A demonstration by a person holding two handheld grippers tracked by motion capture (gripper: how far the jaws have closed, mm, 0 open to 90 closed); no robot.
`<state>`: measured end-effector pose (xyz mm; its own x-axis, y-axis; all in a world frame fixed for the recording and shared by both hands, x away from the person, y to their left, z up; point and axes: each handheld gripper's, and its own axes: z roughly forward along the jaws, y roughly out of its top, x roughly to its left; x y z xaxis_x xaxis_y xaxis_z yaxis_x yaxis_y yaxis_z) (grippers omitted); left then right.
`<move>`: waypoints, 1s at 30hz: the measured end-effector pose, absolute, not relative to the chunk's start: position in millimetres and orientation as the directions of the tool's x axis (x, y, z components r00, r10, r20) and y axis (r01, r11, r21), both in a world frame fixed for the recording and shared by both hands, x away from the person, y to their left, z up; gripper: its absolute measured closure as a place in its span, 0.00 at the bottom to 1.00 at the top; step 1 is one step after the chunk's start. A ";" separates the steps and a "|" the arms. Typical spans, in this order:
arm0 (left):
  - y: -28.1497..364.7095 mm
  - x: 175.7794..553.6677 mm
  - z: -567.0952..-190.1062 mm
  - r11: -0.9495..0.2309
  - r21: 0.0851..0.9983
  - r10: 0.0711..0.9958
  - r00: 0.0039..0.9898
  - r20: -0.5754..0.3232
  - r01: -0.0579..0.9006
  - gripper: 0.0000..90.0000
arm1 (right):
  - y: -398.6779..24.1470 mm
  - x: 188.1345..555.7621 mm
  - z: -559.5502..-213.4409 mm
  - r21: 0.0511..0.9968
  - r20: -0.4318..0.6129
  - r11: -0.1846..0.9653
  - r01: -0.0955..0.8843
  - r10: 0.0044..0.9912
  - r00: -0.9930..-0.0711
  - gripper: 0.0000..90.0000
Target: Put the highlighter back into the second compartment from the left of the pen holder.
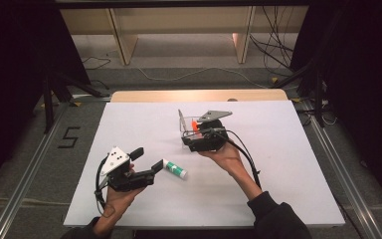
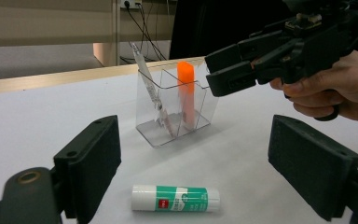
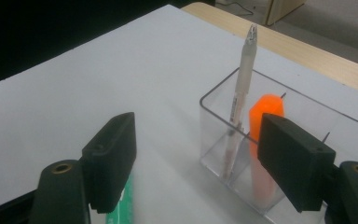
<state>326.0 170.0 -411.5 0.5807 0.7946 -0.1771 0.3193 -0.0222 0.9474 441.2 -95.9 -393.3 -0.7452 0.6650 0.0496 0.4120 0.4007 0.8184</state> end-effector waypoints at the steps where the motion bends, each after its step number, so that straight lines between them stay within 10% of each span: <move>1: 170.0 326.1 -411.6 -0.022 0.947 0.795 0.580 -0.177 0.320 0.18 | -96.4 439.9 -394.1 0.816 0.050 0.404 0.414 0.664 -0.746 0.32; 30: 167.1 328.3 -411.5 -0.012 0.947 0.799 0.572 -0.185 0.322 0.18 | -71.4 443.0 -408.2 0.756 0.072 0.485 0.440 0.606 -0.792 0.32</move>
<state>328.3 167.1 -411.5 0.5720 0.7991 -0.1849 0.3222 -0.0117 0.9466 443.0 -71.4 -408.2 -0.7922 0.6060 0.0721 0.4400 0.4854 0.7555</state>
